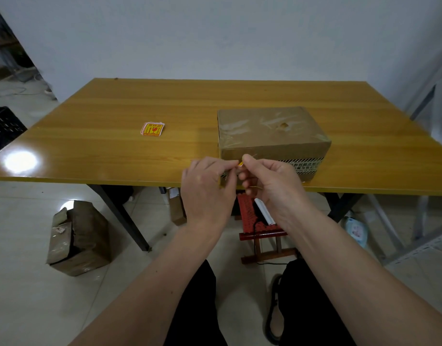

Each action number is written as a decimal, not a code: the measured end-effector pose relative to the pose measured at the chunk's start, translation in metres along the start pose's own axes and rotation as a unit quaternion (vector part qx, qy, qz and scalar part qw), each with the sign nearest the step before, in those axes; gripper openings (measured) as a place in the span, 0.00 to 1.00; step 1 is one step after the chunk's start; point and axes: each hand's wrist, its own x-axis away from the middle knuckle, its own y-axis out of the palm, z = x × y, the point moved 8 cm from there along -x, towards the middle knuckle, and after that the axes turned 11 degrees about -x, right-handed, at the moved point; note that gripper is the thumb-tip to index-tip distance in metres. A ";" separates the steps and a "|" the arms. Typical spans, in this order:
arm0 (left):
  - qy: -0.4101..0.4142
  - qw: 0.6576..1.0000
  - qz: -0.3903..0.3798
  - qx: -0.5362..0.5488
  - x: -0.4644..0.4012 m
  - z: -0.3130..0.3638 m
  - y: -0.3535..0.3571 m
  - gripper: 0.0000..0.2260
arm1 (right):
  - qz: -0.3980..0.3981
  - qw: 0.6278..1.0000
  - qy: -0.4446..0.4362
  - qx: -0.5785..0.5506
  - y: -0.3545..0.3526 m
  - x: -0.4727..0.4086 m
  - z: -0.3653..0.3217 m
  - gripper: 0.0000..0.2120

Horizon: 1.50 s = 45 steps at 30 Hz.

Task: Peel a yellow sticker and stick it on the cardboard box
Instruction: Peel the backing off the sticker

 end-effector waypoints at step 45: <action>-0.020 0.999 -0.018 -0.020 -0.001 0.008 0.006 0.05 | 0.025 0.999 -0.030 0.004 -0.004 0.003 -0.012 0.07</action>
